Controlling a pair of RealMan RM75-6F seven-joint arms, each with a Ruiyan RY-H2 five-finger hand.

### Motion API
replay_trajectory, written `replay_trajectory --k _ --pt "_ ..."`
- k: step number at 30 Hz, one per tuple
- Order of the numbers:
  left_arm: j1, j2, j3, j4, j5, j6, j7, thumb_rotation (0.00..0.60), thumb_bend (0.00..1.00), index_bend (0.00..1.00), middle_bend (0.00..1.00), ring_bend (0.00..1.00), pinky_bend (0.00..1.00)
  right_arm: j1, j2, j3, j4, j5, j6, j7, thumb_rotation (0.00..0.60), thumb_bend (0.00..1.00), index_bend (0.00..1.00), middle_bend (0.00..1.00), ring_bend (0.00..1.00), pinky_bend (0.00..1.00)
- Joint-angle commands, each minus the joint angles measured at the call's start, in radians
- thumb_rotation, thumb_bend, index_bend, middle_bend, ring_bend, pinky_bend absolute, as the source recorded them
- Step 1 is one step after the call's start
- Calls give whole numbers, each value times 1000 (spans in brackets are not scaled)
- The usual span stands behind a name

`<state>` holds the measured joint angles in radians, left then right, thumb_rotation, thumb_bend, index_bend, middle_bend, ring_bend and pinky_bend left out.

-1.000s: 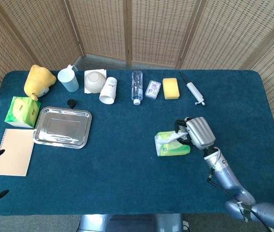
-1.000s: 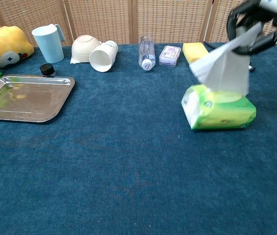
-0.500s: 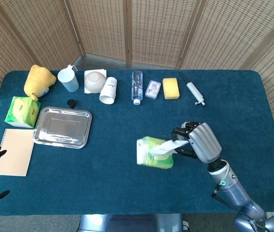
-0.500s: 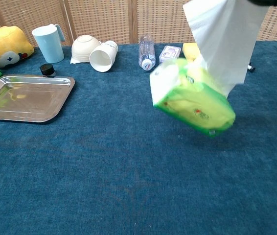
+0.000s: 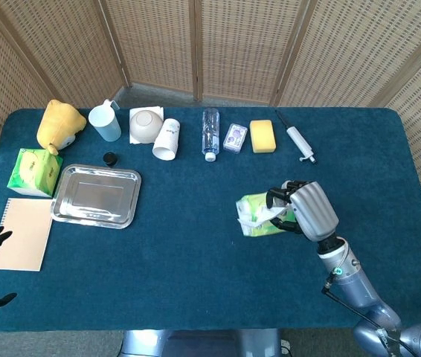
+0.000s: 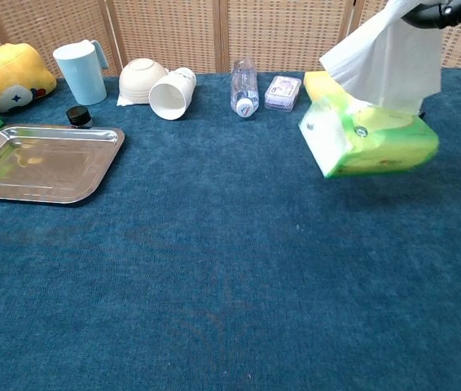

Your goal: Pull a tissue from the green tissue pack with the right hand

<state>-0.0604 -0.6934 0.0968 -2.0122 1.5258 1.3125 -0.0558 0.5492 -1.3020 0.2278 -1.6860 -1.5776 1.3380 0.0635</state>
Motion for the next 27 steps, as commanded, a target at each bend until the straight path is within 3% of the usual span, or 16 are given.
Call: replay_trajectory --k 1,6,10,18,24,27 --pt "0 0 2 -1 3 -1 1 600 0 0 0 0 0 23 -15 11 40 94 -89 -40 600 556 799 834 653 719" --pt "1 3 3 -1 0 -1 -3 600 0 0 0 0 0 16 -112 70 160 76 49 72 600 557 798 835 654 724" --pt "-3 2 4 -1 2 -9 1 600 0 0 0 0 0 24 -102 42 189 115 -30 51 600 563 801 838 656 724" --pt "-5 -1 5 -4 -3 -15 9 600 0 0 0 0 0 15 -94 57 169 117 4 58 600 564 800 838 656 724" --pt "-7 -1 5 -5 -4 -18 11 600 0 0 0 0 0 -3 -75 11 137 74 9 74 600 564 800 838 656 724" --pt "-7 -1 5 -4 -5 -18 12 600 0 0 0 0 0 -15 -44 -36 88 17 6 84 600 565 800 838 656 724"
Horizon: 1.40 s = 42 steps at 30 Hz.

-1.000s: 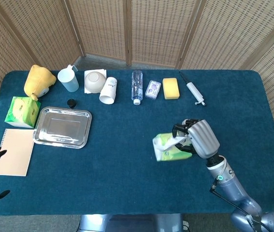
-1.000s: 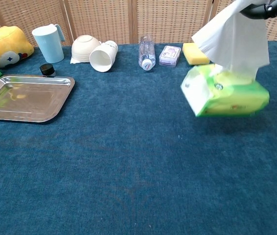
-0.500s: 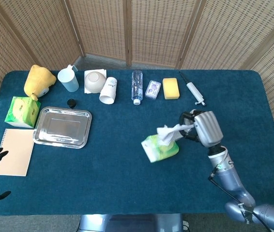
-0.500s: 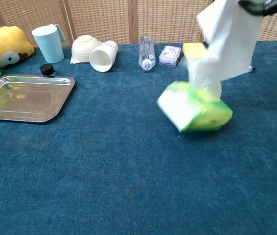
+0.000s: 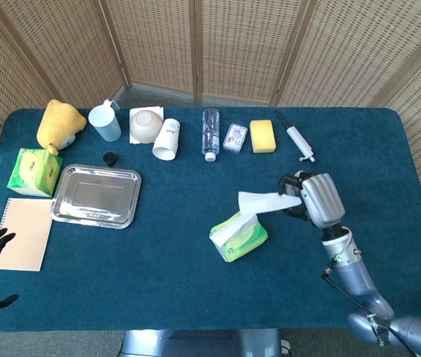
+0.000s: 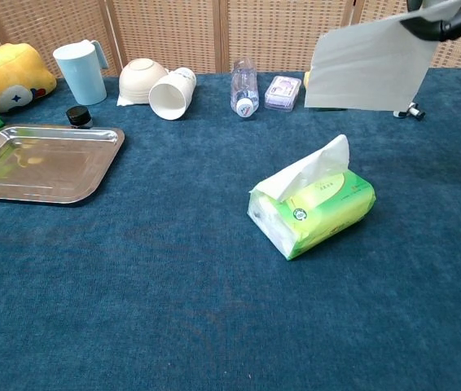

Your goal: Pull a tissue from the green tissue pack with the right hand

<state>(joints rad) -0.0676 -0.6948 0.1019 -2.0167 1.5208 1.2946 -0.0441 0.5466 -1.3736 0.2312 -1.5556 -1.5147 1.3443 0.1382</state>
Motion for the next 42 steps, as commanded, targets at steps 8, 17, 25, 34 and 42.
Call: replay_trajectory --k 8,17,25,34,42 --pt "-1 0 2 -3 3 -2 3 600 0 0 0 0 0 -27 107 -158 -116 -177 -38 -2 600 574 801 838 655 724" --pt "-4 -3 4 -5 3 -10 10 600 0 0 0 0 0 -32 105 -259 -74 -252 -93 14 600 575 803 838 654 724" --pt "-6 -5 8 -13 5 -17 26 600 0 0 0 0 0 -12 63 -318 -55 -277 -187 -18 600 577 805 839 654 724" --pt "-7 -3 10 -14 -1 -21 26 600 0 0 0 0 0 3 11 -334 14 -283 -227 -40 600 576 764 801 616 724" --pt "-12 -3 9 -15 -7 -29 26 600 0 0 0 0 0 34 38 -381 59 -350 -229 25 600 331 289 392 397 585"
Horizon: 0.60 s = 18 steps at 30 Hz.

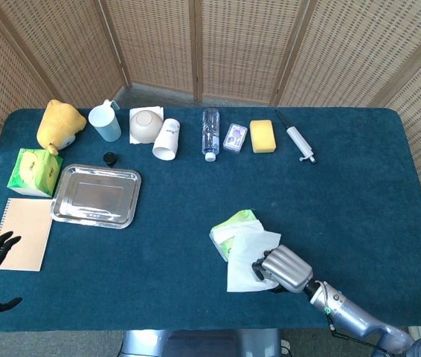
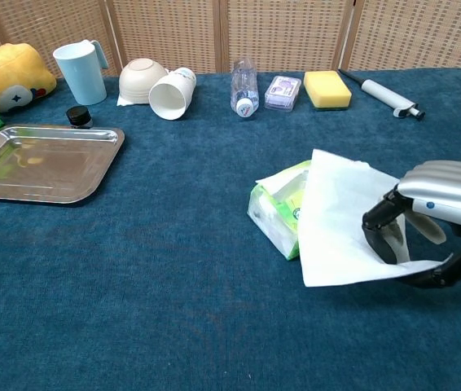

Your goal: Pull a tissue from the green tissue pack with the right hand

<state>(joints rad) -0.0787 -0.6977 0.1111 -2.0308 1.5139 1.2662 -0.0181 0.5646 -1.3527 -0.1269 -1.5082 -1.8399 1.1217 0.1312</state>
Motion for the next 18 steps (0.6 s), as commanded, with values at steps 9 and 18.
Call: replay_trajectory --k 9,18 --pt "-1 1 3 -6 1 -4 5 600 0 0 0 0 0 -4 133 -92 -51 -35 -22 -35 599 27 0 41 131 336" --pt "-2 2 7 -10 12 -6 8 600 0 0 0 0 0 -49 164 -78 -7 -31 84 -30 598 2 0 50 128 333"
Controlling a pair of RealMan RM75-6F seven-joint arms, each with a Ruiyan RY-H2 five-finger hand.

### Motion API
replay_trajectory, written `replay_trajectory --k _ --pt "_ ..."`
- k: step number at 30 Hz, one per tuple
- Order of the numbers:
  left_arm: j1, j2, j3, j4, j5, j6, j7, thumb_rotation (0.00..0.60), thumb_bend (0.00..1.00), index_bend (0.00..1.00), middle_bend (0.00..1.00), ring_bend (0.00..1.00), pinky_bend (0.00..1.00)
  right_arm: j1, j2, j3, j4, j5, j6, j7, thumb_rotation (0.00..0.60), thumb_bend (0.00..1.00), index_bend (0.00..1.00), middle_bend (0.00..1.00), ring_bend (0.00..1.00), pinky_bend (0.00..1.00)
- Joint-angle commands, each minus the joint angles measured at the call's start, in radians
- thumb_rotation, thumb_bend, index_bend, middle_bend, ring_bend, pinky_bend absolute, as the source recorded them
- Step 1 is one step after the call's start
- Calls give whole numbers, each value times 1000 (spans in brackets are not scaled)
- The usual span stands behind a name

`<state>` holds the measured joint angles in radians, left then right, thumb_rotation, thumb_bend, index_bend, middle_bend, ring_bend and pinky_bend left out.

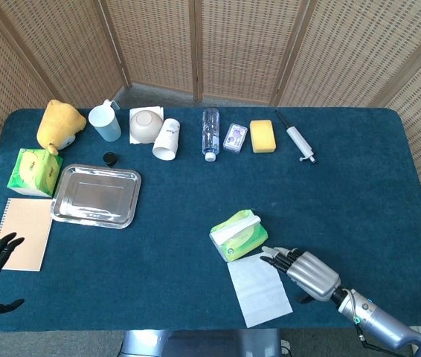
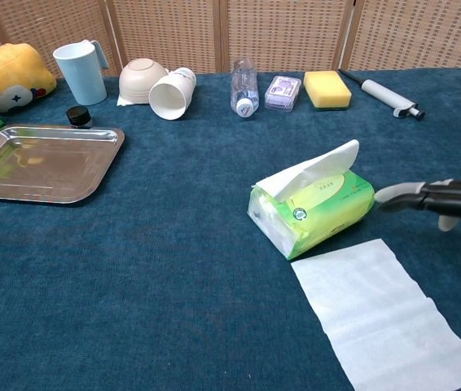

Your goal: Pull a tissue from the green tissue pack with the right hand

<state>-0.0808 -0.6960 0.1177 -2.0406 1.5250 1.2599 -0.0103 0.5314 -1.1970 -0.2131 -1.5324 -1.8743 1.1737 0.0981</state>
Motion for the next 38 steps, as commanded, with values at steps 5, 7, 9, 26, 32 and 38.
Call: replay_trajectory --k 5,7,9,26,32,38 --pt "1 0 2 -1 4 3 0 600 0 0 0 0 0 -52 17 30 61 19 111 16 599 1 13 77 141 333" --pt "1 0 2 -1 4 2 1 600 0 0 0 0 0 -76 17 43 90 27 163 26 598 1 30 92 154 333" --pt "1 -1 2 -2 4 2 4 600 0 0 0 0 0 -100 10 57 121 33 218 44 596 1 43 102 164 324" --pt "28 2 14 -9 55 57 13 600 0 0 0 0 0 -266 -68 153 307 130 491 148 597 0 0 0 0 164" --pt "35 10 17 3 78 76 -8 600 0 0 0 0 0 -293 -47 162 281 151 492 127 596 0 0 0 0 156" --pt "44 13 20 9 98 97 -15 600 0 0 0 0 0 -314 -19 158 234 168 467 103 595 0 0 0 0 156"
